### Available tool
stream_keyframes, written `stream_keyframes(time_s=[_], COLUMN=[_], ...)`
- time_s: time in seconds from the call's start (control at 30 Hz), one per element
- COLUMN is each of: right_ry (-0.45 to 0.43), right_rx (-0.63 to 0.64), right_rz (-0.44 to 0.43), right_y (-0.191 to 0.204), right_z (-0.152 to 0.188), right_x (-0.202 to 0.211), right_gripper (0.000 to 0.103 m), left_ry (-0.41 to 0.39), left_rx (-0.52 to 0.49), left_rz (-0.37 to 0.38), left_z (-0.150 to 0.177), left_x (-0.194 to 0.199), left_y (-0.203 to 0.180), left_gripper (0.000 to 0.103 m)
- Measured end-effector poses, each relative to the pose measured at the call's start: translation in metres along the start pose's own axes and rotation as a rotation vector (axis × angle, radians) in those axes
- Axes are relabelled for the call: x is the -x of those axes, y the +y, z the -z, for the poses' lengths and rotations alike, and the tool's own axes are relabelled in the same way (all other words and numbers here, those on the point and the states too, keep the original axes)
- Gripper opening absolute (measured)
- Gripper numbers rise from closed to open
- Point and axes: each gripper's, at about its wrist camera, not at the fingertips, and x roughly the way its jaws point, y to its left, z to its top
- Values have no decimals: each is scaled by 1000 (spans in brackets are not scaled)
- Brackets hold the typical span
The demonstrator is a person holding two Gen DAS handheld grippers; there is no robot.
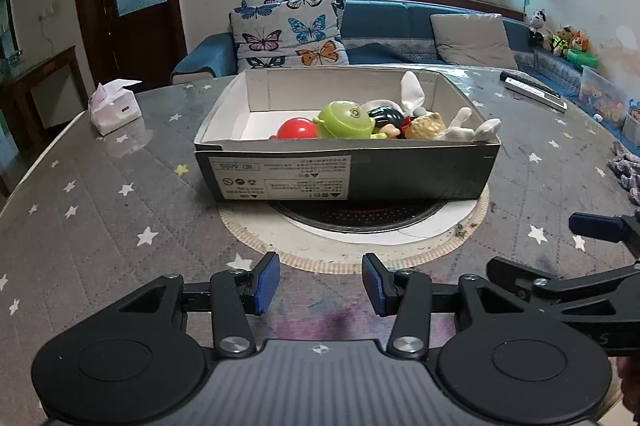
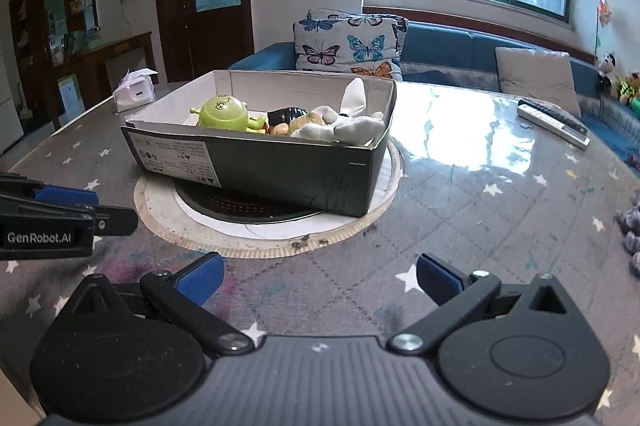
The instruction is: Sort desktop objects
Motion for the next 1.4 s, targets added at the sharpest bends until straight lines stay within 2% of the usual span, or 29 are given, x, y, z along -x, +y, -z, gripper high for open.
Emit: stream_keyframes(time_s=[0.83, 1.4], right_ry=[13, 40], right_rx=[2, 20], right_rz=[-3, -14], right_y=[16, 17], right_z=[-3, -22], right_x=[-9, -33], right_gripper=[103, 103], left_ry=[14, 38], left_rx=[32, 16], left_rz=[-18, -25], left_z=[0, -22], left_x=[-5, -25], left_y=[-4, -1], left_gripper=[47, 46])
